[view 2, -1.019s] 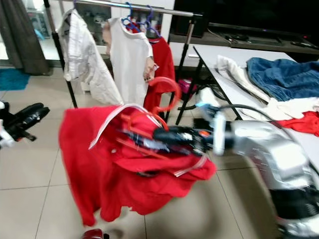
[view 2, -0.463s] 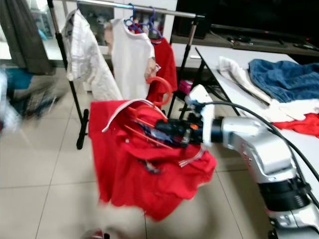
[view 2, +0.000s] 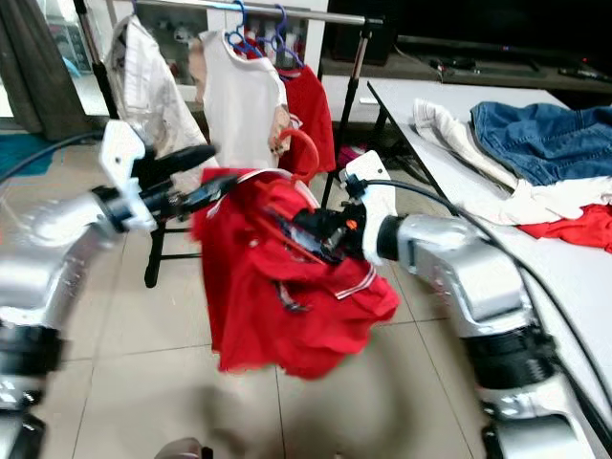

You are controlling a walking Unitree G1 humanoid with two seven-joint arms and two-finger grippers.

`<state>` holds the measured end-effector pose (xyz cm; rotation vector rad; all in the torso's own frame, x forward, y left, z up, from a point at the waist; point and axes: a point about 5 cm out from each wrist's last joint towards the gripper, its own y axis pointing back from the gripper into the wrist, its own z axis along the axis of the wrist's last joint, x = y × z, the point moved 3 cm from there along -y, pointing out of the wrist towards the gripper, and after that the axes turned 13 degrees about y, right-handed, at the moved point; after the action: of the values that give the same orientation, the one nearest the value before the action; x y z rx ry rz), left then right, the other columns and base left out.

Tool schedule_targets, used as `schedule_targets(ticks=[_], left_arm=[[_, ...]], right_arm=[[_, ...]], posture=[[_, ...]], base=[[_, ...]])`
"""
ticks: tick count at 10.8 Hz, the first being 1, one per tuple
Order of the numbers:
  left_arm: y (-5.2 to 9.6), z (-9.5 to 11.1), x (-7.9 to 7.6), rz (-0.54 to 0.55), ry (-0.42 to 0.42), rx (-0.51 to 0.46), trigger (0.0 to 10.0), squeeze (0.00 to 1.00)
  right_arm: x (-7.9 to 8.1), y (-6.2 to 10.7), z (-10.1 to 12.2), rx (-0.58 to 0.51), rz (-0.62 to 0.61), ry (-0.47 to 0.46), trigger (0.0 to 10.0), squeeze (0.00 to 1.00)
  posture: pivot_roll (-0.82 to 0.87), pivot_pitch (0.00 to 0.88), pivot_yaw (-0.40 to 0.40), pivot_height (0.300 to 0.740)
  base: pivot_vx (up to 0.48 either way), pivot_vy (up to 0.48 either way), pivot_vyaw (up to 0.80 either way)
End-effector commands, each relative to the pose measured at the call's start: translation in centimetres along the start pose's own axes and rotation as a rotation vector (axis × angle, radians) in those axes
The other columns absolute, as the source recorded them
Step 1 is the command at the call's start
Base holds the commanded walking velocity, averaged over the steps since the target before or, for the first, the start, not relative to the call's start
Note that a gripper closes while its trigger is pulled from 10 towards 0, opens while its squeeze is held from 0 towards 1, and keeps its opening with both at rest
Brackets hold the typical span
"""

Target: Hang hanger

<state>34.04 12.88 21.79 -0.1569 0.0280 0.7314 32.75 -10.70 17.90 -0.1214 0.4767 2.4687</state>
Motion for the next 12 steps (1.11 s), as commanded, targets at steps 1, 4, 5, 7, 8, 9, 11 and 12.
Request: schedule_targets(ticks=[1, 4, 5, 7, 8, 9, 11, 12], left_arm=[[0.0, 0.2, 0.0, 0.032, 0.003, -0.025, 10.0, 0.31], [0.4, -2.7, 0.4, 0.209, -0.076, 0.079, 10.0, 0.00], [0.4, -3.7, 1.3, 0.282, -0.111, 0.109, 10.0, 0.00], [-0.8, -4.7, 2.4, 0.327, -0.114, 0.121, 10.0, 0.00], [-1.7, -4.7, 2.5, 0.303, -0.107, 0.122, 10.0, 0.00], [-2.3, -4.7, 2.2, 0.263, -0.088, 0.111, 0.0, 0.00], [-2.7, -4.7, 2.2, 0.250, -0.094, 0.097, 0.0, 0.00], [-2.7, -4.6, 2.2, 0.256, -0.094, 0.079, 0.0, 0.00]], right_arm=[[-1.2, 0.4, 1.1, -0.025, -0.069, 0.015, 10.0, 0.00], [-1.2, -1.1, 1.5, -0.027, -0.135, -0.017, 10.0, 0.00], [-1.0, -1.3, 1.9, -0.047, -0.125, -0.027, 10.0, 0.00], [-0.5, -1.4, 2.5, -0.086, -0.100, -0.053, 10.0, 0.00], [-0.4, -1.4, 2.6, -0.094, -0.098, -0.060, 10.0, 0.00], [-0.3, -1.3, 2.6, -0.096, -0.100, -0.063, 10.0, 0.00], [-0.1, -1.2, 2.4, -0.097, -0.104, -0.068, 10.0, 0.00], [0.1, -1.1, 2.3, -0.094, -0.108, -0.074, 10.0, 0.00]], posture=[[0.00, 0.000, -0.068, 0.740], [0.02, 0.000, -0.085, 0.740], [0.02, 0.000, -0.087, 0.740], [0.02, 0.000, -0.076, 0.740], [0.02, 0.000, -0.073, 0.740], [0.01, 0.000, -0.060, 0.740], [0.01, 0.000, -0.054, 0.740], [0.01, 0.000, -0.050, 0.740]], base=[[0.000, 0.000, 0.00], [0.000, 0.000, 0.00], [0.000, 0.000, 0.00], [0.000, 0.000, 0.00], [0.000, 0.000, 0.00], [0.000, 0.000, 0.00], [0.000, 0.000, 0.00], [0.000, 0.000, 0.00]])
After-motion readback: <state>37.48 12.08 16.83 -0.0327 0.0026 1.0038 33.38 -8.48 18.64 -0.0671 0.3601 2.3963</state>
